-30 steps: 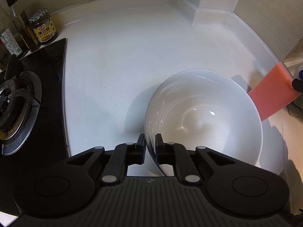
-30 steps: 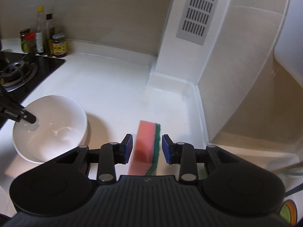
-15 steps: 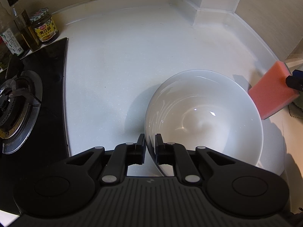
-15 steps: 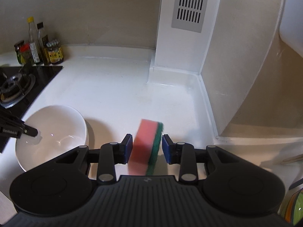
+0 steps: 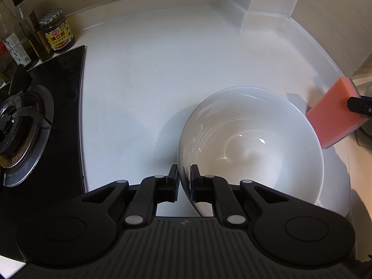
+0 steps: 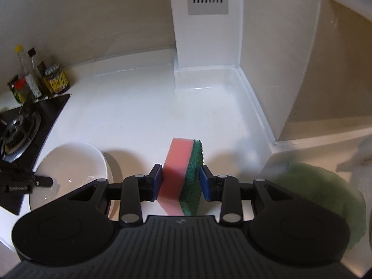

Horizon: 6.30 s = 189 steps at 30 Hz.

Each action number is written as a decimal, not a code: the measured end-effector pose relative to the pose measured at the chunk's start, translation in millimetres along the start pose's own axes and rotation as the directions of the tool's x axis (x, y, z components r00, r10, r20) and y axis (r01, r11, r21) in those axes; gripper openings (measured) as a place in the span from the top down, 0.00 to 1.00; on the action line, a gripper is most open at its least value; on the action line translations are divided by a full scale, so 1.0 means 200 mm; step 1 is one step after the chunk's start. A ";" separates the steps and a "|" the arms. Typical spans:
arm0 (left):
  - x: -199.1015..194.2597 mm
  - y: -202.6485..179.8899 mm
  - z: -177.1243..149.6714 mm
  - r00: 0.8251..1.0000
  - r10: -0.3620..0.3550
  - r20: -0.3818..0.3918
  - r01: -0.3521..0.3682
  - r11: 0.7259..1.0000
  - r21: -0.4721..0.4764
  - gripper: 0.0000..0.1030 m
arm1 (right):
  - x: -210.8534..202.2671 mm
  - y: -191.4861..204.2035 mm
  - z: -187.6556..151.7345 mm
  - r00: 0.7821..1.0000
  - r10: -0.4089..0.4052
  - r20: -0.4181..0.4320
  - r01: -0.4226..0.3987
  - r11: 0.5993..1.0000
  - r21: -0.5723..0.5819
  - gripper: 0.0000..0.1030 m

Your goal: Clean bowl

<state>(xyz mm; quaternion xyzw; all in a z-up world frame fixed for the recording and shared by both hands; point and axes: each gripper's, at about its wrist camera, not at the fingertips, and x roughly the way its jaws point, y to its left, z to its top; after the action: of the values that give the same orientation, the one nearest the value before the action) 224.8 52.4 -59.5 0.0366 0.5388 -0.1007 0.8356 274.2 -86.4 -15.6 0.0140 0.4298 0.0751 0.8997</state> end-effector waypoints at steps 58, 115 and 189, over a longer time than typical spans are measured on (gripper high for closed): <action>0.03 0.12 0.02 0.993 -0.109 0.035 0.107 0.993 0.060 0.95 | -0.27 0.61 -0.11 0.813 0.373 -0.447 -0.526 0.141 -0.839 0.76; -0.03 0.02 -0.02 1.000 -0.021 0.022 0.022 0.999 -0.029 0.93 | -0.26 0.75 -0.61 0.924 0.285 -0.256 -0.233 -0.112 -0.966 0.74; -0.15 0.00 -0.10 0.996 0.006 0.084 0.001 0.996 -0.089 0.90 | -0.25 0.74 -0.82 0.954 0.193 -0.229 -0.182 -0.232 -0.956 0.74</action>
<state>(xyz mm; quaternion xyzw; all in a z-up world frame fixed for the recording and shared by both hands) 195.0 60.2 -40.0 -0.0043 0.5071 -0.0769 0.8584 98.1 45.0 -66.1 -0.6188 0.2035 0.5136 0.5585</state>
